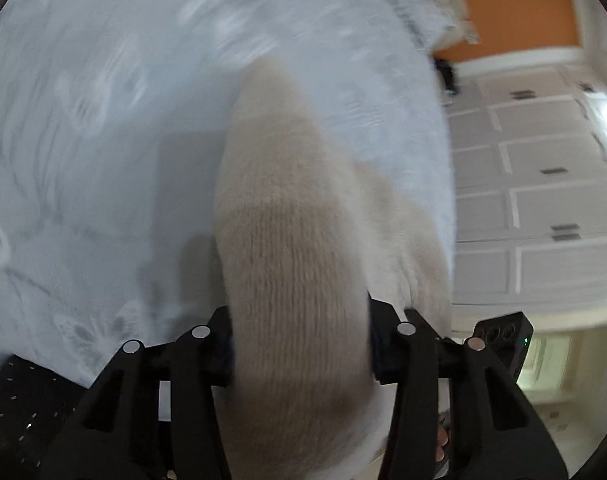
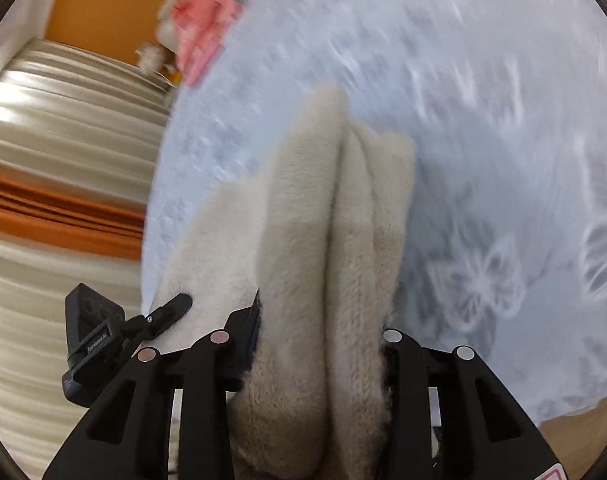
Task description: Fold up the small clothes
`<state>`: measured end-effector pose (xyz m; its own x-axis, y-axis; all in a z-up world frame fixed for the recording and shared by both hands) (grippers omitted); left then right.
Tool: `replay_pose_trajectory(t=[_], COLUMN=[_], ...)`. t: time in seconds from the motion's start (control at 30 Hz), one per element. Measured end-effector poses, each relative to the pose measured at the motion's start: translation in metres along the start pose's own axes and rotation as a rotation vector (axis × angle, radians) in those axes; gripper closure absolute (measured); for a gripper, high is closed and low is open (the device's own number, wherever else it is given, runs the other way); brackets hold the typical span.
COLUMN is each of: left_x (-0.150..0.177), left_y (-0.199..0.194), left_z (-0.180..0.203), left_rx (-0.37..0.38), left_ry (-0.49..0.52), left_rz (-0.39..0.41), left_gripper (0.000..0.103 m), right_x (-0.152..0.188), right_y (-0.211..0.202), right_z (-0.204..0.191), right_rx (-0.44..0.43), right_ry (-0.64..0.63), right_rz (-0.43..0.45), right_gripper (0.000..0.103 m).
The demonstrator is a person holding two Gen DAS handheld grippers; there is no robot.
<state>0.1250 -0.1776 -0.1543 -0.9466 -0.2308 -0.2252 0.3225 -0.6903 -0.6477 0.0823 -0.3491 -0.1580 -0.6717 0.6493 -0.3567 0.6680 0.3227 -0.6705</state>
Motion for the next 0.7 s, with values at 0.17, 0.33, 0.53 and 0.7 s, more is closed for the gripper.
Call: replay_pose_trajectory(t=[0.17,0.33,0.53,0.7], left_x=[-0.031,-0.069,-0.099,-0.119], left_y=[-0.069,-0.185,-0.339,-0.427], left_z=[0.093,0.210,0.308,0.332], left_rx=[0.137,0.309,0.480,0.533], left_ry=[0.132,0.352,0.594,0.671], left_rz=[0.079,0.246,0.502,0.645], left_gripper=[0.059,0.058,0.056,0.054], right_x=[-0.048,-0.088,-0.104,-0.101], right_y=[-0.081,-0.188,-0.301,-0.336], right_z=[-0.082,-0.196,-0.336,-0.416], right_rx=[-0.080,-0.211,-0.430,-0.569], right_ry=[-0.138,-0.327,-0.535,-0.609], right_rz=[0.162,0.392,0.623,0.672], right_gripper=[0.069,0.069,0.068,0.068])
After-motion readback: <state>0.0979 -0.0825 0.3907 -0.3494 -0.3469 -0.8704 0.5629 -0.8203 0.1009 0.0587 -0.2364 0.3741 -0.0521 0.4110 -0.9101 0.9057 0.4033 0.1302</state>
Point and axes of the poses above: each gripper's, at about its wrist camera, not at the fingertips, and y roughly the way its jaws point, z to its right, x to its underside, the point moved 10 cm from there along y, roughly the way its jaws point, and after that the axes turned 10 degrees about z, right-handed, at the moved point
